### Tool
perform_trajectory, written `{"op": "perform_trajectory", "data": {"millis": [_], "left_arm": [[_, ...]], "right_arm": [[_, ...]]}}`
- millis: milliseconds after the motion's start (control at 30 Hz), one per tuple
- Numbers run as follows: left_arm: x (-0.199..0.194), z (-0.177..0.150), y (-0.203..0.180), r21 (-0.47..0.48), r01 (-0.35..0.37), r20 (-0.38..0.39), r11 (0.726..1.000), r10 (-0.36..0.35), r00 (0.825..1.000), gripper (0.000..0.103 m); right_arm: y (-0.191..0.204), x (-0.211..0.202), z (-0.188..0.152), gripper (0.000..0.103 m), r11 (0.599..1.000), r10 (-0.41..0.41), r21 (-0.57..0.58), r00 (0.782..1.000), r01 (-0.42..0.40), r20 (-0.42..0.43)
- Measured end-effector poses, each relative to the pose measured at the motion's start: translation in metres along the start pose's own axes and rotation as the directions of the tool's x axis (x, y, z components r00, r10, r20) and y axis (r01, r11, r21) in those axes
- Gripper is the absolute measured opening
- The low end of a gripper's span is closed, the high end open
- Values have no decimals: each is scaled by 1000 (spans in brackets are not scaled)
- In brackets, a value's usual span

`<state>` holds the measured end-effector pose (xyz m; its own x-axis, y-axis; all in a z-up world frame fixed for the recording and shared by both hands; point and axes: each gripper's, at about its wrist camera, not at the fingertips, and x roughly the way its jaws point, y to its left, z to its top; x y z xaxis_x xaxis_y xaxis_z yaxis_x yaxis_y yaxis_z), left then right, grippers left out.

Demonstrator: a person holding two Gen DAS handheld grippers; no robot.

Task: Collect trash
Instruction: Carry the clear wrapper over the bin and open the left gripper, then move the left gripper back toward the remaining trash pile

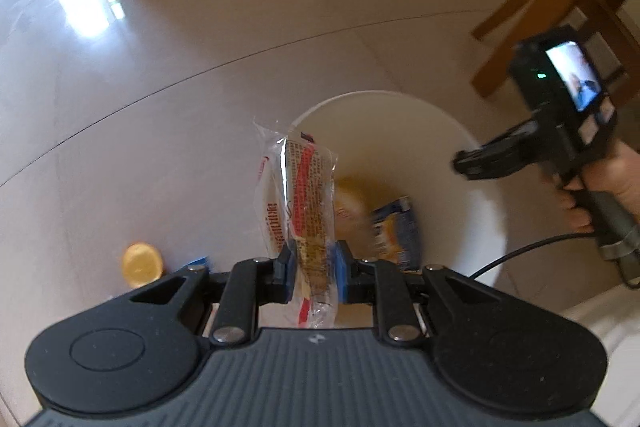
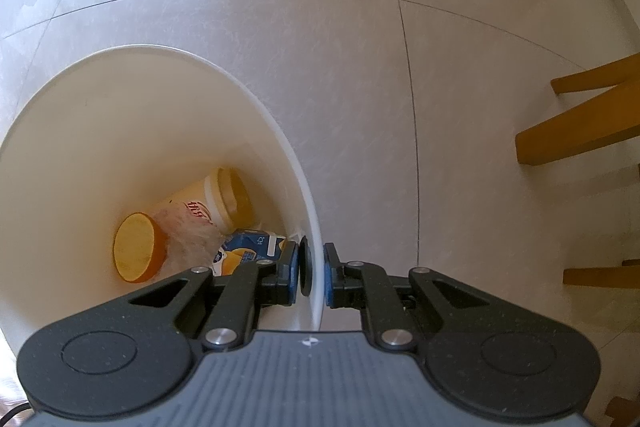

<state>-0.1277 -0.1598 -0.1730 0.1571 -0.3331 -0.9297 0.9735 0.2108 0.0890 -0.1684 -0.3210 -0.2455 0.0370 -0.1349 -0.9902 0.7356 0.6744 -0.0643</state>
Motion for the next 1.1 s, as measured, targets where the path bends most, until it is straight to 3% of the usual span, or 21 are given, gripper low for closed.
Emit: {"op": "perform_trajectory", "data": {"millis": [200, 333, 400, 500, 567, 700, 1100], "left_arm": [[22, 8, -22, 18, 34, 0, 999, -34, 999, 19], [30, 10, -29, 12, 46, -10, 999, -46, 999, 54], [31, 9, -31, 17, 38, -6, 999, -38, 999, 63], [25, 5, -27, 21, 28, 15, 999, -28, 999, 67], [24, 5, -25, 28, 22, 24, 999, -23, 999, 75], [15, -1, -2, -10, 2, 63, 1000, -1, 998, 89], [40, -47, 96, -232, -87, 90, 969, 110, 990, 96]], "right_arm": [[-2, 1, 1, 14, 1000, 15, 13, 1000, -15, -4], [-4, 2, 2, 14, 1000, 22, 16, 1000, -21, -7], [-3, 2, 2, 14, 1000, 21, 14, 1000, -21, -8], [-4, 1, 2, 13, 1000, 24, 16, 1000, -24, -9], [-4, 1, 3, 13, 1000, 23, 14, 1000, -23, -9], [-2, 0, 3, 14, 1000, 16, 6, 1000, -16, -7], [4, 0, 2, 14, 1000, -1, -7, 1000, 1, -4]]}}
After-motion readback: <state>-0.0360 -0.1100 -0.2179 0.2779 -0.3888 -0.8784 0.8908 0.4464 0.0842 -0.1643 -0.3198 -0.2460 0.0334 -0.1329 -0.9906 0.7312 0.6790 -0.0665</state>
